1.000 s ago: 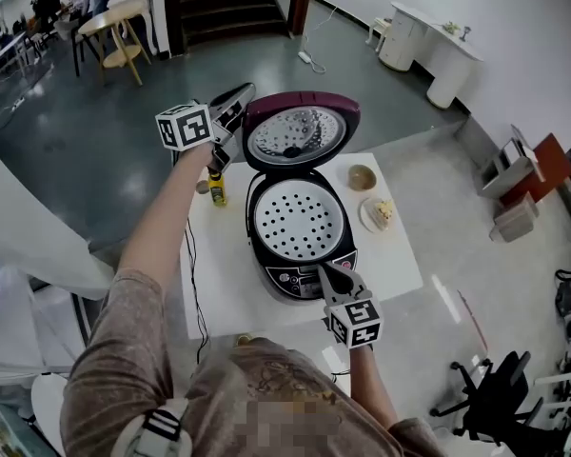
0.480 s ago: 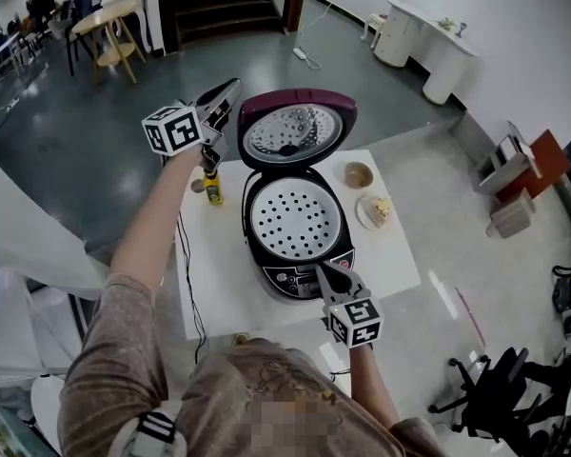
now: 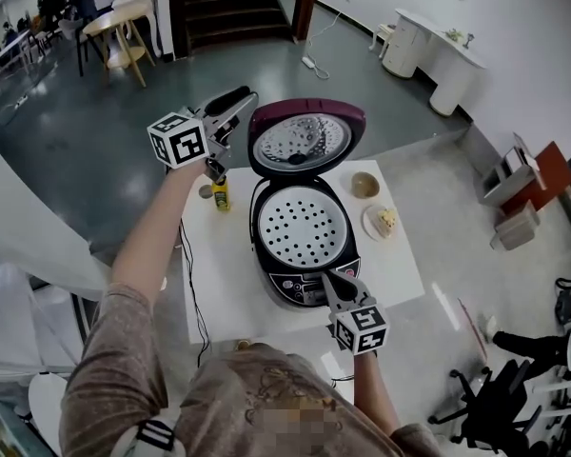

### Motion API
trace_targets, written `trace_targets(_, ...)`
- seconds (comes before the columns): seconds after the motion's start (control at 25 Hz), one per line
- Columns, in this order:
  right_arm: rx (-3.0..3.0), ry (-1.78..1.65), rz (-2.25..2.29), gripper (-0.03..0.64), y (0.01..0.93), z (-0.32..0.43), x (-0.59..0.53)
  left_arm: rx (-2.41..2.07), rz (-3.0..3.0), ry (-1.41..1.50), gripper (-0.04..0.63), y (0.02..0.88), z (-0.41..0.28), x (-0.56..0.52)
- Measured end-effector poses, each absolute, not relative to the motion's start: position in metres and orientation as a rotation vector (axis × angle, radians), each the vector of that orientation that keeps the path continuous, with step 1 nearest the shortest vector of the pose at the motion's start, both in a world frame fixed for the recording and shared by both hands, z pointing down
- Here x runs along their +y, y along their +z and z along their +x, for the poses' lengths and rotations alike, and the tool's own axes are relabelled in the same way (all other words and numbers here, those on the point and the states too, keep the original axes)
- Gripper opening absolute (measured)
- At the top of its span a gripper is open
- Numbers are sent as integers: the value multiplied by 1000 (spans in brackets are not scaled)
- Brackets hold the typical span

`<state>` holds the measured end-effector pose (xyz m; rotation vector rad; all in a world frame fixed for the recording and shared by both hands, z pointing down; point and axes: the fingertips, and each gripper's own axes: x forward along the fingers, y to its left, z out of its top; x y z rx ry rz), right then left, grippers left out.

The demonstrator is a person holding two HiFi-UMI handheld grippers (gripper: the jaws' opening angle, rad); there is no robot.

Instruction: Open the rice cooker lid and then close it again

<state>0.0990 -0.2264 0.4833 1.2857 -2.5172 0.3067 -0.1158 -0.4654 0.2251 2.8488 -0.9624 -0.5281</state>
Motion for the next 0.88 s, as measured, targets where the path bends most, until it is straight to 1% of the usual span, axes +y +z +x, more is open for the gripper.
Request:
trace_targets(0.12,-2517,316,1284,5,484,100,-225,-938,2887,-497,213,226,-111,-459)
trace_targets(0.2,-2516,318,1284,5,484,100,-225,-900,2915,-450,294,229,-105,-455)
trace_targets(0.28,-2516,318,1285,5,483,100,-224,-867,2943,-383,339,234,-99,-451)
trace_targets(0.44,-2521,319,1282,5,482,98,-225,-845,2963,-298,360,244,-94,-450)
trace_targets(0.88,-2523,309,1281,5,482,98,-225,-774,2970,-296,359,247,-74,-445)
